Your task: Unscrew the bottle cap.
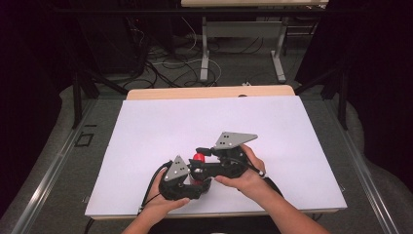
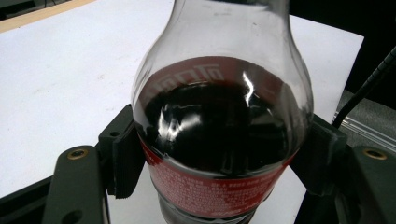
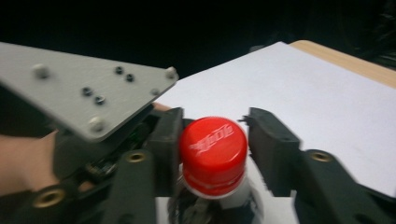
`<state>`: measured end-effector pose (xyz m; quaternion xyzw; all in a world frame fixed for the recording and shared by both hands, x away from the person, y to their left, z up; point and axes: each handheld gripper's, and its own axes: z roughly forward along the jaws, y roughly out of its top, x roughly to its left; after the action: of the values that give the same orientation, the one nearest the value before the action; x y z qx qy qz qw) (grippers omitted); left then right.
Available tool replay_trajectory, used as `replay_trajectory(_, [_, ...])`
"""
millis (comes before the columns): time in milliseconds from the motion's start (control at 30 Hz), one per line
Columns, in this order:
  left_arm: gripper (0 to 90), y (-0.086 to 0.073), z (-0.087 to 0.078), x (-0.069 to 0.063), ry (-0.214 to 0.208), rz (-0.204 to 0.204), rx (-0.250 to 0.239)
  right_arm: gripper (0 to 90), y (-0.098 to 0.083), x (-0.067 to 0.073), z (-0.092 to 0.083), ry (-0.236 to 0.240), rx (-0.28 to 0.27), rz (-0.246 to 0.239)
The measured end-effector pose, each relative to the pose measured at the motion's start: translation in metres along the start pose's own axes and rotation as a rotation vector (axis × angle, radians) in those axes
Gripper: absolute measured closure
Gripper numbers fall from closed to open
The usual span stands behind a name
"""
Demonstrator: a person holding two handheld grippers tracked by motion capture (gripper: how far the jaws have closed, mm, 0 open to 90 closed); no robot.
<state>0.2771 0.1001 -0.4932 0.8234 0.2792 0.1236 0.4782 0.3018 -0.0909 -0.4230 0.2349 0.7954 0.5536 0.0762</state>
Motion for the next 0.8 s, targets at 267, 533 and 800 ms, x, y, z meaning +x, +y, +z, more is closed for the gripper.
replay_trajectory(267, [30.0, 0.0, 0.002, -0.003, -0.014, 0.03, 0.008, 61.0, 0.005, -0.012, -0.004, 0.127, 0.066, -0.121])
replay_trajectory(533, [30.0, -0.002, 0.003, -0.003, -0.016, 0.02, 0.005, 61.3, 0.018, -0.036, -0.005, 0.336, 0.066, -0.151])
replay_trajectory(800, [29.9, -0.001, 0.002, 0.0, -0.006, 0.014, 0.006, 61.1, 0.021, -0.035, -0.01, 0.267, 0.066, -0.152])
